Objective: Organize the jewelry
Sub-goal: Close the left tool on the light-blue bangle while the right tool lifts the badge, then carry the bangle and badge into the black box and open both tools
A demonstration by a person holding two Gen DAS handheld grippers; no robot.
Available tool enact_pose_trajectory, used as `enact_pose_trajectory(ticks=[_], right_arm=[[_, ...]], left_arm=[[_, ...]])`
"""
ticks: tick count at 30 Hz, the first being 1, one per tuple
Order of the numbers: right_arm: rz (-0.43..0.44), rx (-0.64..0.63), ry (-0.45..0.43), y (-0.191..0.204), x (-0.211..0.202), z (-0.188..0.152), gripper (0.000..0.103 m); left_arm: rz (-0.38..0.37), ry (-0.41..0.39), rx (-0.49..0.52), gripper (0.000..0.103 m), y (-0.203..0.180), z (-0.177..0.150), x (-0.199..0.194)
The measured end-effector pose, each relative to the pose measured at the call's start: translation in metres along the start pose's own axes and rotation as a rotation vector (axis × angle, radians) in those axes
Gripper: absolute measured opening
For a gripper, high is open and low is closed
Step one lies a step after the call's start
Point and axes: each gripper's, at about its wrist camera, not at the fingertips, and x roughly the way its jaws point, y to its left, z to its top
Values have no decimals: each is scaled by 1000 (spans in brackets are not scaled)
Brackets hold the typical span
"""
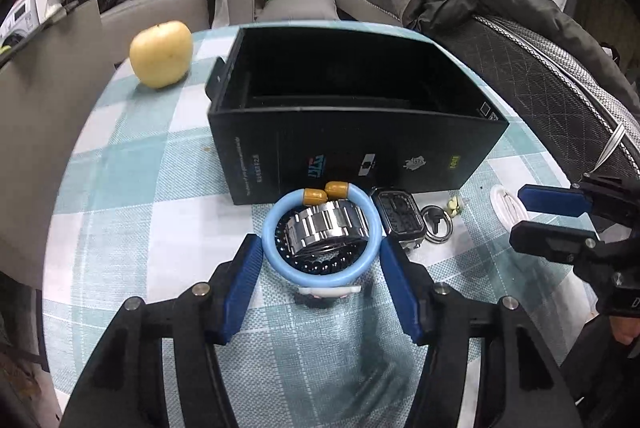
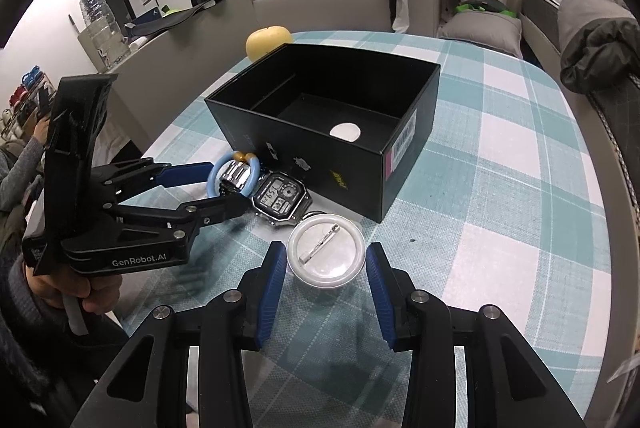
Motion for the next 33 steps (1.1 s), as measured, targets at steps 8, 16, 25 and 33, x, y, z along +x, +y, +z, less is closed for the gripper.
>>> enact_pose_trajectory(ticks=[8,16,25,33], right_arm=[[-2,14,-31,-2,-7,4,40],[7,30,-125,-2,-24,10,40],[12,19,-210,2,-44,24,40],[55,17,-245,2,-63,57,40]], left_arm=[[11,-60,26,55,-6,-6,-22],[21,-135,10,55,-1,2,-39],[28,-191,-29,55,6,12,-51],[38,-255,-38,55,10,30,-70]])
